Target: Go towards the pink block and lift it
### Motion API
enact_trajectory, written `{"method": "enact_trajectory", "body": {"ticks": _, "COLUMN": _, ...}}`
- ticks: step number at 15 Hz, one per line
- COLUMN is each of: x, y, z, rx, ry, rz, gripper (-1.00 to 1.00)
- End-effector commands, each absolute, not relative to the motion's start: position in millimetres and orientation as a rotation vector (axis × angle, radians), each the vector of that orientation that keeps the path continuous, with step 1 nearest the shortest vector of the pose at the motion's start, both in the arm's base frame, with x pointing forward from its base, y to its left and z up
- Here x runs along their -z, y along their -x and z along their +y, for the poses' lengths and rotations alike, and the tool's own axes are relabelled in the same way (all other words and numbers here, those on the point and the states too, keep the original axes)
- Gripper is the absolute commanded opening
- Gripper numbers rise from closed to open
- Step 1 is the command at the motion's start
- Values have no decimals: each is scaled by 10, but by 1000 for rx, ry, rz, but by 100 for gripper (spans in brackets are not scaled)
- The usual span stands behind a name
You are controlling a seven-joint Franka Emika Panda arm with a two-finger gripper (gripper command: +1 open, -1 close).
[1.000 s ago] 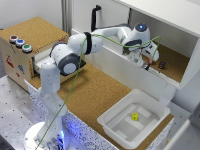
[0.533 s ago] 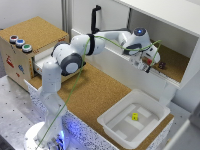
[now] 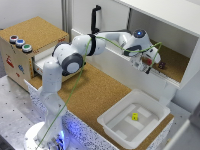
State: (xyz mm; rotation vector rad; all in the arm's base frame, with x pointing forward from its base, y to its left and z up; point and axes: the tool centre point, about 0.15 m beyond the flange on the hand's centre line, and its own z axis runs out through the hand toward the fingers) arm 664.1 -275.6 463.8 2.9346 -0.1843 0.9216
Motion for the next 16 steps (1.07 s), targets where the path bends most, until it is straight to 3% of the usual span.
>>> {"method": "enact_trajectory", "body": {"ticks": 1, "x": -4644, "y": -6527, "z": -2681, "rx": -1024, "ry": -2943, "rz": -129, "gripper": -100}}
{"method": "enact_trajectory", "body": {"ticks": 4, "x": -4761, "y": -6155, "z": -2544, "rx": -993, "ry": -3007, "rz": -11, "gripper": -100}}
{"method": "enact_trajectory", "body": {"ticks": 11, "x": -4597, "y": -5258, "z": -1978, "rx": -980, "ry": -3029, "rz": 76, "gripper": -100}}
{"method": "enact_trajectory", "body": {"ticks": 16, "x": -4559, "y": -4799, "z": -1004, "rx": -902, "ry": -3065, "rz": 181, "gripper": -100}}
